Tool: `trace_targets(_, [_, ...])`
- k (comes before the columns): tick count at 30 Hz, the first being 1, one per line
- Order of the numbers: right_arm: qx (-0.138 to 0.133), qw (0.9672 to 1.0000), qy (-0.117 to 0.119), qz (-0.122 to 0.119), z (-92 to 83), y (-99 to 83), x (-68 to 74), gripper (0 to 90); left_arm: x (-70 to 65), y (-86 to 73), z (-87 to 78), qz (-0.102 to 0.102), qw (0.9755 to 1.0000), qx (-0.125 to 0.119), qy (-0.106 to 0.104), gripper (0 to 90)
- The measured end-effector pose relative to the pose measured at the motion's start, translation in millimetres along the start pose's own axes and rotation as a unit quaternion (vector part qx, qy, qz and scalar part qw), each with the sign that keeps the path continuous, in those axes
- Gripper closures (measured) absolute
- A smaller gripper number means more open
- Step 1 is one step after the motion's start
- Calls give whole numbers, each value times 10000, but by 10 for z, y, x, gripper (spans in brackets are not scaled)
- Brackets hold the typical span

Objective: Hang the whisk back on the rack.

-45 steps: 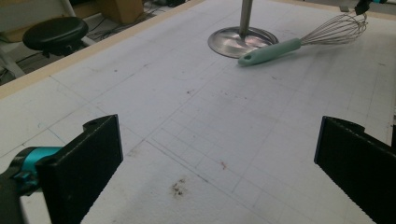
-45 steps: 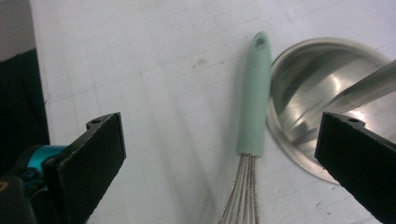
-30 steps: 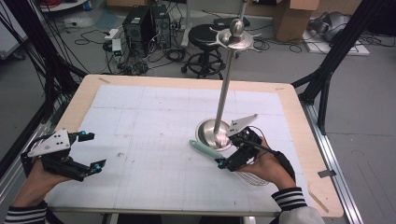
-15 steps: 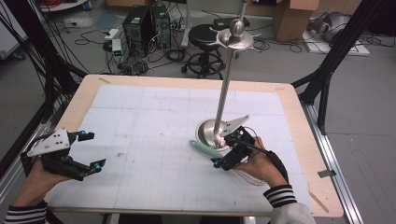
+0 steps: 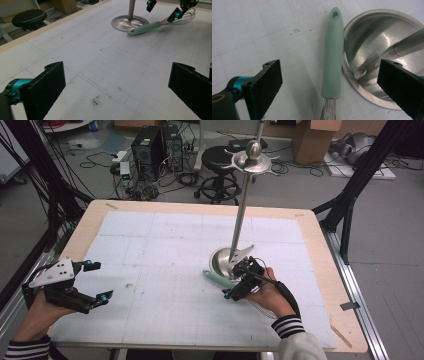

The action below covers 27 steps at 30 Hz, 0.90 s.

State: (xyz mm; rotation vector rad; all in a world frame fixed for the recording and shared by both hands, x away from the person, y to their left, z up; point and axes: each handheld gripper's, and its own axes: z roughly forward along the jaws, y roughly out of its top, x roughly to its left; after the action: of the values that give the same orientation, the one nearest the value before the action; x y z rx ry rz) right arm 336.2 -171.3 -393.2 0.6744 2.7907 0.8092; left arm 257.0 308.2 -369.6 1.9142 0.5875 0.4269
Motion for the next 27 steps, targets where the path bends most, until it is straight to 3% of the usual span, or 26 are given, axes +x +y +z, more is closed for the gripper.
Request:
trace_targets(5, [117, 9999, 21, 57, 94, 6, -11, 85, -4, 1, 7, -2, 10000, -14, -8, 17])
trace_targets(6, [147, 9999, 27, 37, 110, 8, -16, 156, -6, 1, 9, -4, 10000, -11, -11, 17])
trace_targets(10, [280, 9996, 9, 12, 156, 9, -26, 191, -9, 2, 11, 2, 10000, 2, -17, 17])
trace_targets(18, [495, 9988, 45, -17, 198, 11, -38, 380, -16, 6, 11, 0, 10000, -26, -33, 17])
trace_targets(20, [538, 9985, -3, 61, 207, 10, -38, 413, -16, 7, 13, 10, 10000, -17, -36, 17])
trace_targets(27, [636, 9980, 2, -13, 244, 38, -39, 514, -26, 13, 10, 6, 10000, -37, -39, 17])
